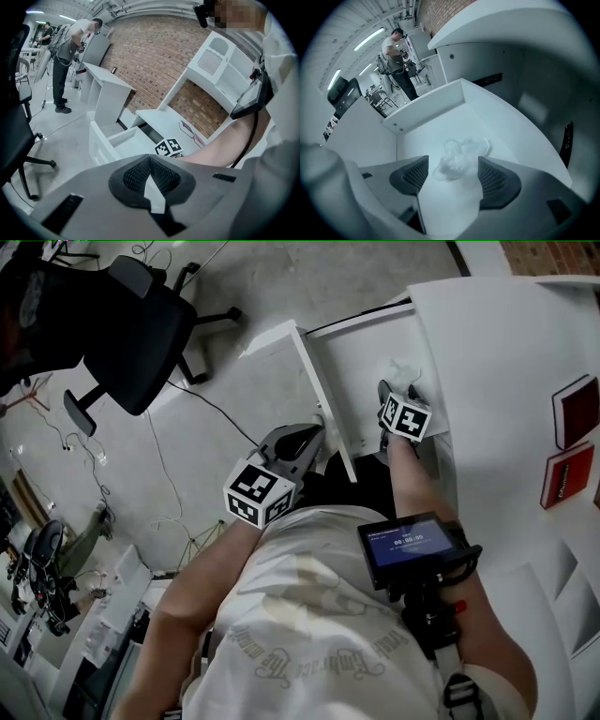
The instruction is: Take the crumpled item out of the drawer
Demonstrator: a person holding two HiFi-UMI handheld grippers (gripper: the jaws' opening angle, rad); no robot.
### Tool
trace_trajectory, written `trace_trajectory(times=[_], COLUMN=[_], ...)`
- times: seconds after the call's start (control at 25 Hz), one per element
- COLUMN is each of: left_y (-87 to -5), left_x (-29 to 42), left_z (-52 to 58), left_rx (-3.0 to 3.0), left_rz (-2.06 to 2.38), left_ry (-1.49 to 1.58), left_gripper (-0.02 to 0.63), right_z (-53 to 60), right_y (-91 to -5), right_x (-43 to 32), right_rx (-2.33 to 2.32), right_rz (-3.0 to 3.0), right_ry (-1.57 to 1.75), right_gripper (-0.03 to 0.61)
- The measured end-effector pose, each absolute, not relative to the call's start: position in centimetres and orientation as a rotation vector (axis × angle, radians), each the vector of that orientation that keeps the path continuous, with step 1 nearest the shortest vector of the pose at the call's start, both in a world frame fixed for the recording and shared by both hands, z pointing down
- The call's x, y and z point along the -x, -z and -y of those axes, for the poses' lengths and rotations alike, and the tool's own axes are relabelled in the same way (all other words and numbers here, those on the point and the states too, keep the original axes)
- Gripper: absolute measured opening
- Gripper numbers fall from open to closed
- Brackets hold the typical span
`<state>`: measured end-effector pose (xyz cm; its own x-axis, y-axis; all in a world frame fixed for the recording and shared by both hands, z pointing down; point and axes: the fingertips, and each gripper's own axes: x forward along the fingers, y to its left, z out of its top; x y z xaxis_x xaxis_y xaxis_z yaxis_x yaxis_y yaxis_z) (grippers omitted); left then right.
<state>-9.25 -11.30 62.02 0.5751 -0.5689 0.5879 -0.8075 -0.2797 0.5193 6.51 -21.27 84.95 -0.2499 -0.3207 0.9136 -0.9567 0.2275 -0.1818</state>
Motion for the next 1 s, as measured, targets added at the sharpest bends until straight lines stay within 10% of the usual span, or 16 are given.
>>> trace_trajectory(times=[1.0], left_y=[-62.1], left_x=[9.2], left_z=[10.2], left_rx=[-1.930], left_rz=[1.127], left_ry=[-0.353], left_gripper=[0.020], right_z=[19.4], right_y=[-87.0], right_x=[-7.0], right_rx=[-1.059], right_rz=[1.673], right_ry=[-1.034], right_gripper=[0.264])
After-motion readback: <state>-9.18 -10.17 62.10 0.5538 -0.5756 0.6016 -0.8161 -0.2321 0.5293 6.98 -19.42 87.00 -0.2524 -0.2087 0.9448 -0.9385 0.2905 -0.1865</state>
